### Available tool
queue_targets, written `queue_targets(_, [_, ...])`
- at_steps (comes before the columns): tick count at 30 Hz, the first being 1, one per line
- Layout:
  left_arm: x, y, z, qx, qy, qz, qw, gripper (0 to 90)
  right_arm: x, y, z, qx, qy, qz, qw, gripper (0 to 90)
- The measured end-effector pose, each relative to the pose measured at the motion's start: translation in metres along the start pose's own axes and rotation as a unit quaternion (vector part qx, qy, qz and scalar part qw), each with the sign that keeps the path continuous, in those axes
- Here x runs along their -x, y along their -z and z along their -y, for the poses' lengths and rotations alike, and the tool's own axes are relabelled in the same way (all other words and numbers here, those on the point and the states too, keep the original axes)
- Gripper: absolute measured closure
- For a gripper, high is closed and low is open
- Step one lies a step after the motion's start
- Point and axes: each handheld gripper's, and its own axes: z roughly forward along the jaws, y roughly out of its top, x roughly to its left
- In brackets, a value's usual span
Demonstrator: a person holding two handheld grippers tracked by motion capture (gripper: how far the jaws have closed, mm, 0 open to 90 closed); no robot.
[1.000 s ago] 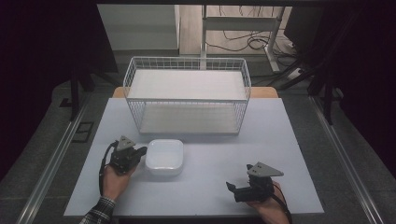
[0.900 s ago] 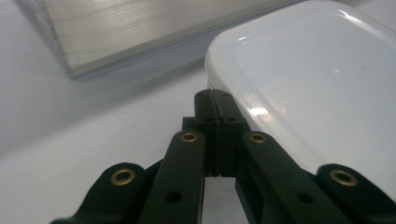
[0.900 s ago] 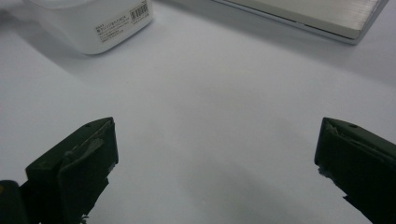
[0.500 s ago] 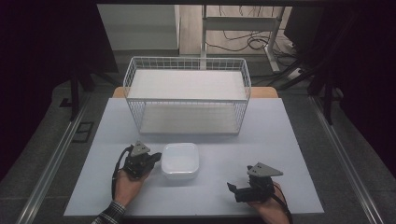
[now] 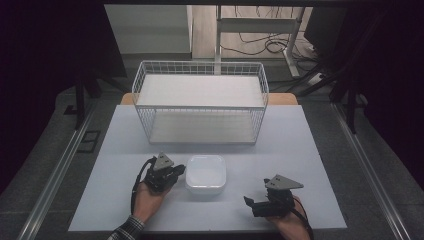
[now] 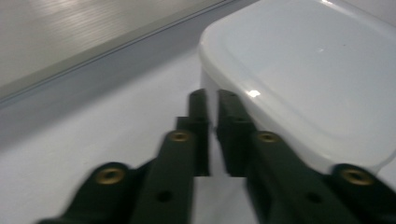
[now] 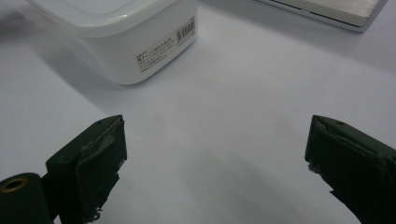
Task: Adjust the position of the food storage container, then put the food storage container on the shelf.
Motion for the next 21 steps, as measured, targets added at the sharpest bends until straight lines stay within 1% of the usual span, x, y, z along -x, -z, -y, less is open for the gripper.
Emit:
queue_targets(1, [-0.001,0.002,0.001,0.001,-0.003,-0.004,1.0000,72.2,0.000,0.000,0.000,0.000,-0.002,-0.001,1.0000,5.2])
queue_targets(2, [-0.001,0.002,0.001,0.001,-0.003,-0.004,1.0000,59.6,0.000,0.000,0.000,0.000,-0.002,-0.001,1.0000,5.2])
queue_targets(3, [-0.003,0.004,0.002,0.001,-0.007,-0.008,0.9999,59.6,0.000,0.001,0.000,-0.001,-0.003,-0.002,1.0000,5.2])
queue_targets(4, [-0.005,0.007,0.005,0.001,-0.007,-0.005,1.0000,37.8,0.001,0.001,0.001,0.001,-0.003,-0.002,1.0000,5.2])
queue_targets(5, [-0.007,0.008,0.006,0.003,-0.005,-0.002,1.0000,37.8,0.001,0.001,0.001,0.001,-0.003,-0.002,1.0000,5.2])
queue_targets(6, [-0.009,0.011,0.008,0.005,-0.001,0.004,1.0000,22.9,0.001,0.002,0.001,0.001,-0.003,-0.003,1.0000,5.1])
queue_targets(7, [-0.010,0.013,0.011,0.005,0.002,0.005,1.0000,18.4,0.001,0.002,0.001,0.002,-0.002,-0.003,1.0000,5.1])
queue_targets(9, [-0.010,0.015,0.012,0.007,-0.001,0.003,1.0000,11.6,0.001,0.002,0.001,0.003,-0.001,-0.003,1.0000,5.1])
queue_targets(10, [-0.011,0.017,0.013,0.008,0.001,0.005,1.0000,11.6,0.001,0.002,0.001,0.002,0.001,-0.003,1.0000,4.9])
queue_targets(11, [-0.011,0.022,0.015,0.009,0.002,0.005,0.9999,4.4,0.001,0.002,0.002,0.004,0.003,-0.003,1.0000,3.7])
queue_targets(12, [-0.011,0.022,0.015,0.009,0.002,0.005,0.9999,4.3,0.002,0.002,0.002,0.005,0.004,-0.003,1.0000,3.2])
queue_targets(15, [-0.010,0.028,0.020,0.015,0.001,-0.003,0.9999,3.3,0.002,0.003,0.002,0.006,0.005,-0.006,1.0000,2.5])
queue_targets(16, [-0.009,0.031,0.022,0.020,0.000,-0.004,0.9998,2.7,0.003,0.003,0.002,0.006,0.005,-0.007,0.9999,2.1])
queue_targets(17, [-0.009,0.034,0.025,0.025,-0.003,-0.005,0.9997,2.7,0.003,0.003,0.002,0.006,0.005,-0.007,0.9999,2.1])
queue_targets(18, [-0.008,0.040,0.029,0.037,-0.008,-0.006,0.9993,2.3,0.003,0.002,0.002,0.011,0.003,-0.010,0.9999,1.4])
queue_targets(19, [-0.008,0.040,0.029,0.037,-0.008,-0.006,0.9993,2.4,0.003,0.002,0.002,0.011,0.003,-0.010,0.9999,1.4])
queue_targets(20, [-0.007,0.046,0.034,0.044,-0.017,-0.011,0.9988,2.4,0.002,0.003,0.001,0.019,0.002,-0.009,0.9998,1.4])
queue_targets(21, [-0.007,0.048,0.035,0.048,-0.020,-0.013,0.9985,2.4,0.002,0.003,0.000,0.022,0.002,-0.010,0.9997,1.4])
